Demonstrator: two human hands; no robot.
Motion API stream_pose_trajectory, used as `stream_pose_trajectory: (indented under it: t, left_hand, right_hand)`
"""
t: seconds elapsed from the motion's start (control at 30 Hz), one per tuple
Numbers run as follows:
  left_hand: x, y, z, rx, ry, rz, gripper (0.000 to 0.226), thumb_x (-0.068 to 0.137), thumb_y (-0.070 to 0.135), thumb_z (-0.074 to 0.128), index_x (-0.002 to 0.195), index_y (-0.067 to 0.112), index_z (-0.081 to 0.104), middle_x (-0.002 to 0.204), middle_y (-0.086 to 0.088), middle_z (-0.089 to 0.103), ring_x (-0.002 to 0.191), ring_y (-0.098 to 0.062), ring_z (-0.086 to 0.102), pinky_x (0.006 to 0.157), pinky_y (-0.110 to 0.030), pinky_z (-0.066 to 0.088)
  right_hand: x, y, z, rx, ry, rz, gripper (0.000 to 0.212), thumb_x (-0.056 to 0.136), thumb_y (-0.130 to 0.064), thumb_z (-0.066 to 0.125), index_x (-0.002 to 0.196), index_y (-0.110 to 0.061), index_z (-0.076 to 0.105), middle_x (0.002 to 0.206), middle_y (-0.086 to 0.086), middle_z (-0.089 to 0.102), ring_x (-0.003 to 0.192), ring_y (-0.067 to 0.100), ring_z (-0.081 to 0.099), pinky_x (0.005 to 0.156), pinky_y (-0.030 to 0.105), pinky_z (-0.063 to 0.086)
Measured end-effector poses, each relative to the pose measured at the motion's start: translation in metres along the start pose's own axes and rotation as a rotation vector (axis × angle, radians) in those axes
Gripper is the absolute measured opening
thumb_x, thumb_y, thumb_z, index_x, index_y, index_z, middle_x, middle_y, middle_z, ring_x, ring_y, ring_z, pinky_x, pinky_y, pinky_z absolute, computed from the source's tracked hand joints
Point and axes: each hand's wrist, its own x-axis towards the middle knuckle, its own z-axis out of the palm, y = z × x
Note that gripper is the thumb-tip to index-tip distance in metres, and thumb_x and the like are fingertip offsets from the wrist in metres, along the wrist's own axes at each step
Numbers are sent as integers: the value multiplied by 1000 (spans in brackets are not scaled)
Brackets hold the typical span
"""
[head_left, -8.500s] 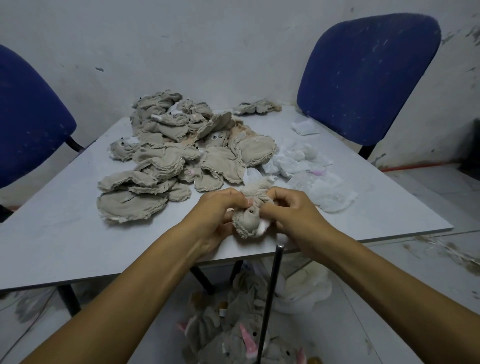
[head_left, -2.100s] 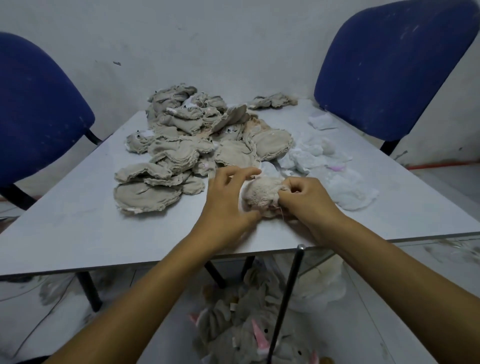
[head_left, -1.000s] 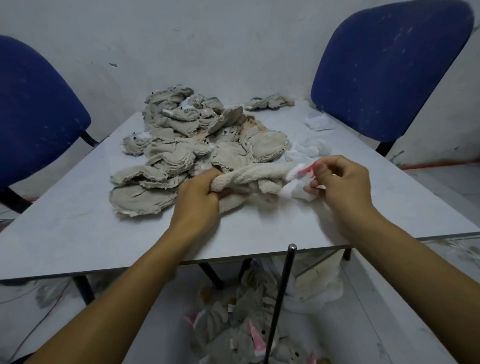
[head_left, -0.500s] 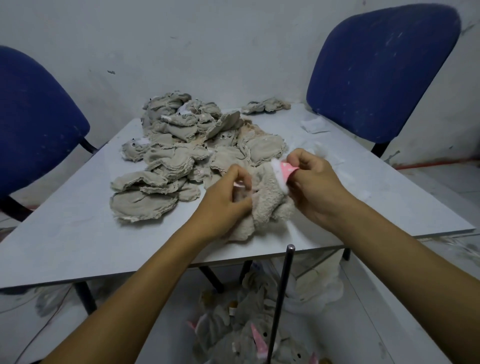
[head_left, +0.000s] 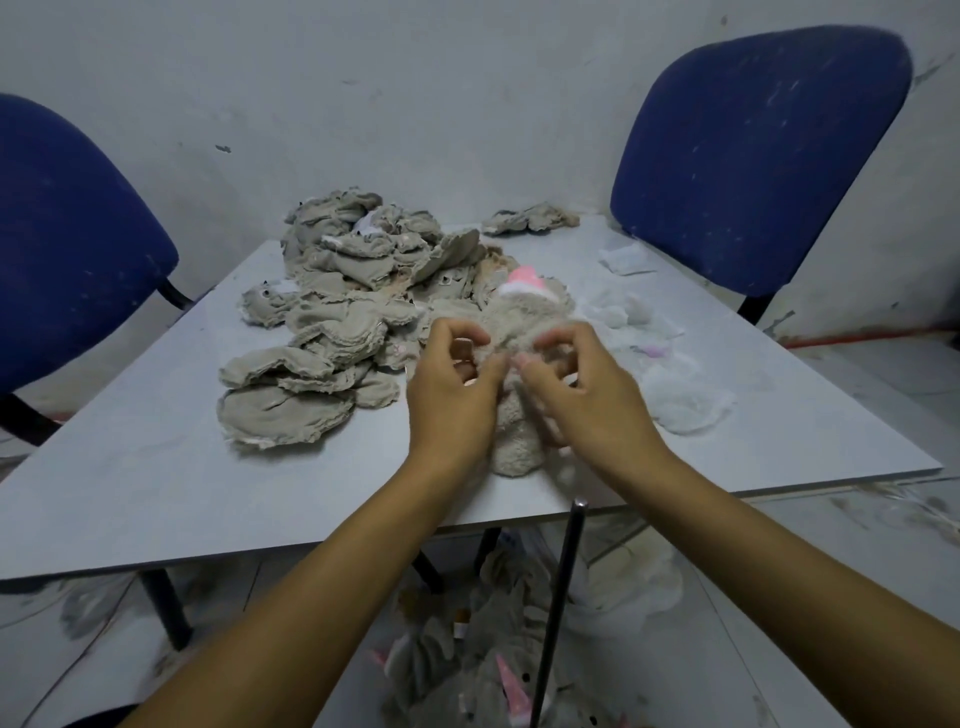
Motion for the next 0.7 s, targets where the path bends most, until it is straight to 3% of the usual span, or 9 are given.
stream_pose_trajectory:
  t: [0.1,0.2,0.27,0.37,0.47,0.57,0.63,0.7]
  left_hand:
    - [-7,2,8,-276,-88,-41,43,85,-12,62,98,27,49,93,-4,59,71,-11,64,63,-22,52]
    - [-8,3,6,-395,-154,-99,52,82,-18,62,110,24,48,95,-7,59,75,-10,68,66,-23,56]
    - [-9,4,3,-489,-213,-133,57,82,-21,60,118,22,48,102,-9,63,88,-15,69,76,-28,58]
    - [-10,5,-3,-566,-328,-208,58,82,-20,59,129,13,49,113,-10,64,105,-21,65,91,-37,56]
    - [-12,10,-6,-482,-450,-286,38,83,0,70,116,10,54,101,-8,67,97,-24,66,88,-43,56]
    - [-14,16,-5,-344,-326,-281,16,91,0,64,100,11,57,90,-6,70,88,-25,68,79,-40,59]
    - [-13,18,-5,-300,-205,-265,17,90,-6,61,95,11,59,92,-11,69,89,-28,68,83,-44,59]
    - [-14,20,-5,-330,-177,-249,23,89,-11,58,96,11,61,94,-10,70,90,-25,68,81,-40,60]
  right_hand:
    - [1,2,2,71,23,114,40,84,-44,73,114,-29,51,82,-6,63,80,11,67,77,47,59]
    - [3,4,-4,100,21,140,48,77,-45,80,113,-25,56,80,-4,63,84,19,69,78,50,59]
    - [5,7,-9,167,-42,163,42,76,-40,82,108,-20,63,82,3,65,86,24,70,76,46,60]
    - [6,7,-15,317,-54,180,16,81,-24,80,91,-17,70,71,1,68,72,20,68,64,32,57]
    - [7,11,-21,98,-33,75,7,81,-14,78,84,-15,72,76,9,71,77,28,69,74,42,58]
    - [-2,9,-16,4,-19,0,7,83,-17,73,80,-21,69,77,2,70,75,17,67,70,33,54]
    - [-6,6,-14,-108,82,-92,10,84,-15,70,79,-20,63,82,-2,66,76,10,62,68,23,47]
    - [-9,3,-14,-204,181,-199,13,84,-11,68,81,-17,57,85,-1,60,77,12,59,67,23,46]
